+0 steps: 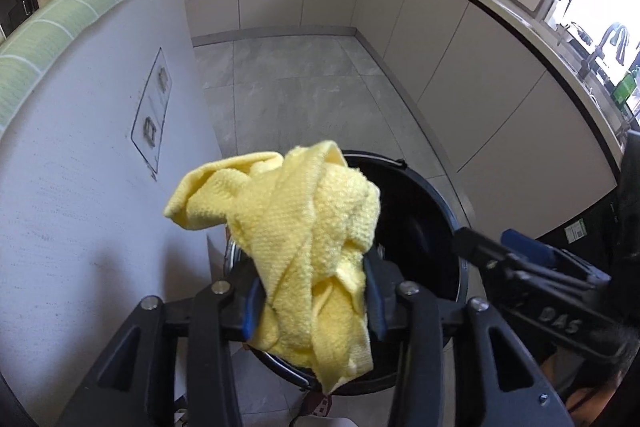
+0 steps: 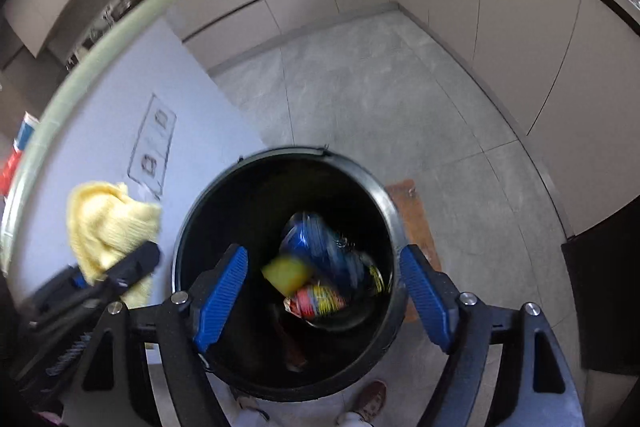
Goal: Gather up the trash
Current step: 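Carry cloth and Pepsi can over the black bucket and release both, then move both tools back to the island toward blue towel and red bag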
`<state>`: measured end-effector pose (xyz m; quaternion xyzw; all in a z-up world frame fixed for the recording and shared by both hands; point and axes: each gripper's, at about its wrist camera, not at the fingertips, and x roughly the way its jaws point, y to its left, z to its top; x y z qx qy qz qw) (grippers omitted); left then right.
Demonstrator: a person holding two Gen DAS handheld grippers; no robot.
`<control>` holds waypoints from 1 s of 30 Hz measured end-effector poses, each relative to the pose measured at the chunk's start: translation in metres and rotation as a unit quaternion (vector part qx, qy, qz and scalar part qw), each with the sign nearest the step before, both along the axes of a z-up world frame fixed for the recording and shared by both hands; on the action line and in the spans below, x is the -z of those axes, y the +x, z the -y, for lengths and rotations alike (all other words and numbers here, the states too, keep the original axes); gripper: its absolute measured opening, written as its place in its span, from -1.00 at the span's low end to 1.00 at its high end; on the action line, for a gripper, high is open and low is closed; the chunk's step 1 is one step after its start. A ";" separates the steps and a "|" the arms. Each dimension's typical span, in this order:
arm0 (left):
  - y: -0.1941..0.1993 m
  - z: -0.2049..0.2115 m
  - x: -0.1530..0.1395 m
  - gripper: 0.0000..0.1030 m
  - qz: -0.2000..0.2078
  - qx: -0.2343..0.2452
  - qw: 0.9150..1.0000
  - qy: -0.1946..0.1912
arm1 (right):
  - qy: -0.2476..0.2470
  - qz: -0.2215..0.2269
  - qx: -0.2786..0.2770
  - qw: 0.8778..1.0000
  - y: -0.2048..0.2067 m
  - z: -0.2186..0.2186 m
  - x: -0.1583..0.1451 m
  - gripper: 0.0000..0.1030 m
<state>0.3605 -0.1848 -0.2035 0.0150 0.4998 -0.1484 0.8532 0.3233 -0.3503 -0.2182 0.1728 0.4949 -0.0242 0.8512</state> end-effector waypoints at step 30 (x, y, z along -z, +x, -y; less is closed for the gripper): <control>-0.023 -0.034 -0.117 0.63 0.048 0.028 0.998 -0.023 | -0.032 0.011 0.077 0.996 -0.048 -0.012 -0.088 0.56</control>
